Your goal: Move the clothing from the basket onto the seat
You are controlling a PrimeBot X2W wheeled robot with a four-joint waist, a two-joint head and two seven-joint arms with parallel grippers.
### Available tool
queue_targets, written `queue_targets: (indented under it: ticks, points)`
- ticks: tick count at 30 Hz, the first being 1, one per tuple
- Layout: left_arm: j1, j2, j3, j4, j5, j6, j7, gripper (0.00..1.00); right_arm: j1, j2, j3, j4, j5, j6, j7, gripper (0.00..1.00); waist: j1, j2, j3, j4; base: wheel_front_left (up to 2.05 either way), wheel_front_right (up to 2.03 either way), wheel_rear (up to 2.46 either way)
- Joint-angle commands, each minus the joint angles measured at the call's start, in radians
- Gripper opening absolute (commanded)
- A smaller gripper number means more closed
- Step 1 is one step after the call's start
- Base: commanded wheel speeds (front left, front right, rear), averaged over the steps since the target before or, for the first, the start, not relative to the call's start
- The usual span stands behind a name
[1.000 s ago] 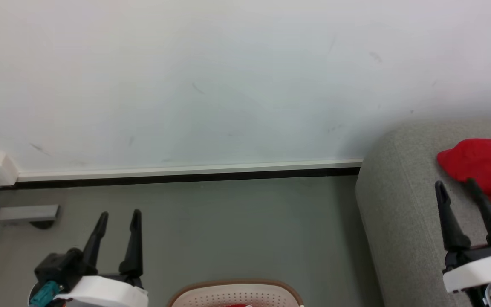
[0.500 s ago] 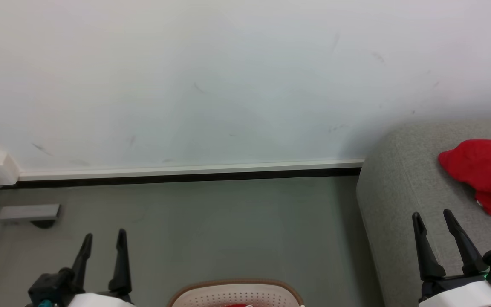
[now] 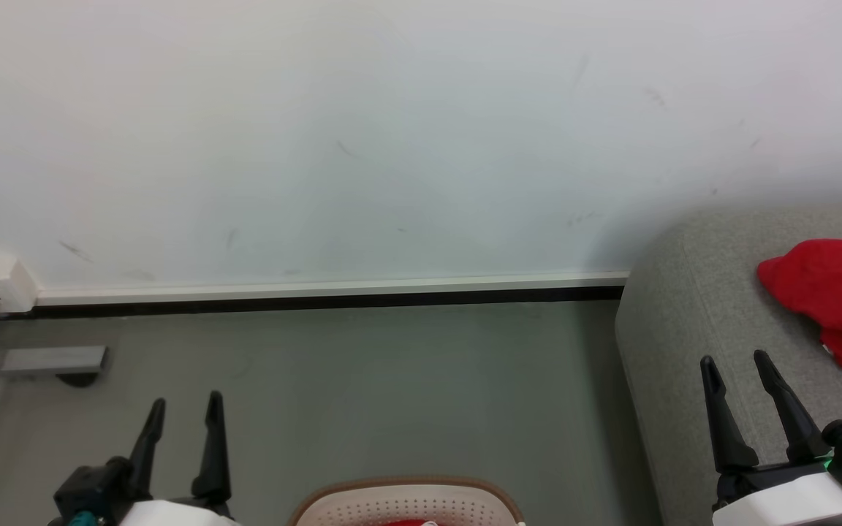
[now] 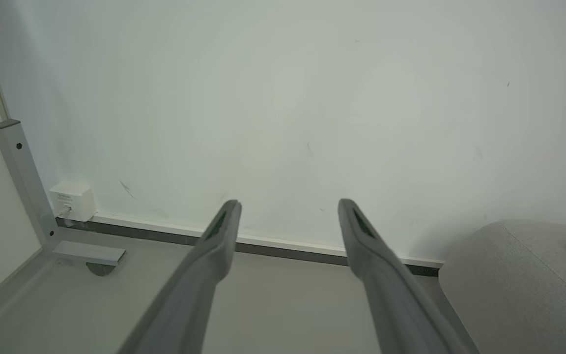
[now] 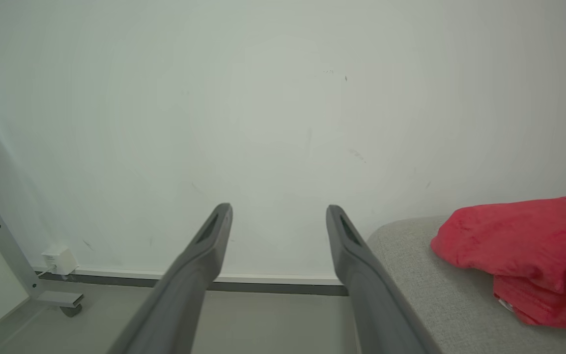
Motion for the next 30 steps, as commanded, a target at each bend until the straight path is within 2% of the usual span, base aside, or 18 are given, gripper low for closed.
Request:
queue_targets:
  ticks: [1,18,30]
  points:
    - [-0.006,-0.001,0.005,0.004,0.004,-0.004,0.0,1.0,-0.002,0.002,-0.001,0.003,0.005,0.001,0.001,1.0,0.0,0.0,0.0,0.0,0.0,0.0,0.0]
    - [-0.019,-0.009,0.019,0.024,0.022,-0.022,0.0,1.0,-0.019,-0.008,0.018,0.015,0.021,0.001,0.001,1.0,0.0,0.0,0.005,-0.014,0.0,0.0,0.0]
    - [-0.058,-0.01,-0.024,0.046,0.003,-0.035,0.0,1.0,-0.049,-0.016,0.031,0.005,0.034,0.001,0.001,1.0,0.0,0.0,0.046,-0.049,0.0,0.0,0.0]
